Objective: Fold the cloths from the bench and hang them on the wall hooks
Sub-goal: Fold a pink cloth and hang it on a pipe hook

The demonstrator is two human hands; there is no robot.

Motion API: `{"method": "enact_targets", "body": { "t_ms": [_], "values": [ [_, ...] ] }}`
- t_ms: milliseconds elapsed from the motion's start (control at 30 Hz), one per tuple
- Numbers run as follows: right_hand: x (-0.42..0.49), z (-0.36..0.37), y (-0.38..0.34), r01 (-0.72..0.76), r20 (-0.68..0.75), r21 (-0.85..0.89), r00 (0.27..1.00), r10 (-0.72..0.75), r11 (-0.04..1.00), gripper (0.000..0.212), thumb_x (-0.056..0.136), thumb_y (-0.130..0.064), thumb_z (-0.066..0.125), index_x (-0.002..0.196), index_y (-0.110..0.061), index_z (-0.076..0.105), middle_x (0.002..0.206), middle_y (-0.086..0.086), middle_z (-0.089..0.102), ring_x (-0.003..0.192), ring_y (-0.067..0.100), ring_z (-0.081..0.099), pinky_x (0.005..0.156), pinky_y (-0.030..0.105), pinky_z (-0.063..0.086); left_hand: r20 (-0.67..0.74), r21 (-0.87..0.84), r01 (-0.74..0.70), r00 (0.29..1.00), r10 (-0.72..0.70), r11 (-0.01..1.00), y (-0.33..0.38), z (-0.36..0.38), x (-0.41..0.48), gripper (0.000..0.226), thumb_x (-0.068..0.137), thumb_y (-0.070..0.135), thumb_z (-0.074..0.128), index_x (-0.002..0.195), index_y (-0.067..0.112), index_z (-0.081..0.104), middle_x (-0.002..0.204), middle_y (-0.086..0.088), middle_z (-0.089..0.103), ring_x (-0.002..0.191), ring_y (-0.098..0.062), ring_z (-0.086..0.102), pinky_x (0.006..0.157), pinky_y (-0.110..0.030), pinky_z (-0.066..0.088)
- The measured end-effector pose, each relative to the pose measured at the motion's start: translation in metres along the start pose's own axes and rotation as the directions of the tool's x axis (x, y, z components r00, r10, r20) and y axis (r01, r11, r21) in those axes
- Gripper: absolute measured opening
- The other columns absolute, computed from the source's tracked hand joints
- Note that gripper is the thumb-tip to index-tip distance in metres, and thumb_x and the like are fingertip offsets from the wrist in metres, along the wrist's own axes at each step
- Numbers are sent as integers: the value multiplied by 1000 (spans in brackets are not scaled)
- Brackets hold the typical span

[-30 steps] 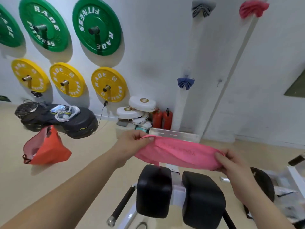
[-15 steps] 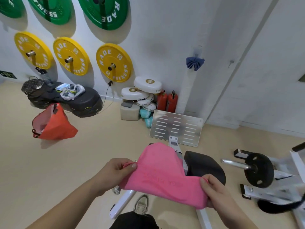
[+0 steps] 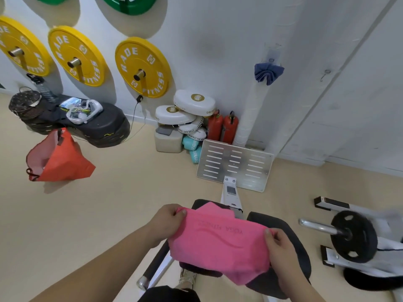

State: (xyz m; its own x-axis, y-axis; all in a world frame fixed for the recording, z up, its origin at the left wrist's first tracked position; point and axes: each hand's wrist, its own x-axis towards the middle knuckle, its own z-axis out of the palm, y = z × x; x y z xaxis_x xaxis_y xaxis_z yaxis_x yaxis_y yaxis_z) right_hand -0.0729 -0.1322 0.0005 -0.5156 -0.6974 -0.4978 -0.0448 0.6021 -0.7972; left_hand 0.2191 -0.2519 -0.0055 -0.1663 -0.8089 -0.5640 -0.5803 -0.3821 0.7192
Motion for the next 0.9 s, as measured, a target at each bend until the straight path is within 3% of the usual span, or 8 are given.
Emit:
{"method": "enact_targets", "body": {
  "t_ms": [167,333,467,533,633,767,800,900],
  "values": [
    [73,19,-13,-133,-66,-51,989,130,990,16,102,-33,57,96,-22,67,99,3,70,93,21,64,93,53,56,-34,4,58,998,-58,998,15,2,84,38,101,26,57,65,15,53,67,3,52,64,-14,46,57,-26,39],
    [122,32,-10,-248,-51,-101,969,244,964,16,98,-34,59,93,-23,70,93,4,73,92,27,68,91,53,59,-16,82,118,993,-117,990,7,21,147,31,99,29,58,82,4,65,72,-1,58,71,-21,52,67,-31,43],
    [144,39,-2,-322,-36,-221,946,323,920,22,98,-29,55,110,-15,66,88,4,70,78,21,63,76,40,56,114,269,183,969,-220,946,-1,36,174,11,91,29,65,89,18,66,87,1,65,84,-22,60,77,-30,50],
    [144,40,-1,-351,14,-297,928,372,888,20,98,-28,54,111,-17,64,91,1,67,81,21,64,74,39,55,190,380,212,935,-300,900,-7,39,177,23,82,30,72,102,20,68,102,2,68,95,-20,65,81,-29,53],
    [137,42,-6,-402,155,-315,872,464,860,14,100,-25,53,102,-20,65,100,6,69,92,27,68,78,42,59,153,379,284,919,-363,881,-13,45,176,39,72,29,77,109,23,65,104,3,68,95,-18,67,76,-27,52],
    [137,38,-11,-346,278,-398,837,471,850,23,97,-26,53,101,-9,69,90,9,70,75,18,60,68,32,52,118,417,286,924,-363,863,-1,58,170,9,74,26,66,73,19,60,74,3,63,70,-18,59,63,-31,52],
    [138,37,-13,-316,293,-419,841,456,851,23,97,-26,54,101,-9,69,91,10,71,76,18,61,70,32,52,119,403,288,925,-362,869,4,61,166,18,76,26,63,66,19,50,66,3,55,62,-18,52,54,-29,45],
    [141,37,-27,-174,351,-447,868,351,877,9,95,-27,62,97,-22,69,98,7,73,80,15,67,77,31,55,124,336,240,947,-296,911,21,68,152,19,80,28,59,68,19,48,66,6,52,59,-14,48,53,-25,39]
  ]
}}
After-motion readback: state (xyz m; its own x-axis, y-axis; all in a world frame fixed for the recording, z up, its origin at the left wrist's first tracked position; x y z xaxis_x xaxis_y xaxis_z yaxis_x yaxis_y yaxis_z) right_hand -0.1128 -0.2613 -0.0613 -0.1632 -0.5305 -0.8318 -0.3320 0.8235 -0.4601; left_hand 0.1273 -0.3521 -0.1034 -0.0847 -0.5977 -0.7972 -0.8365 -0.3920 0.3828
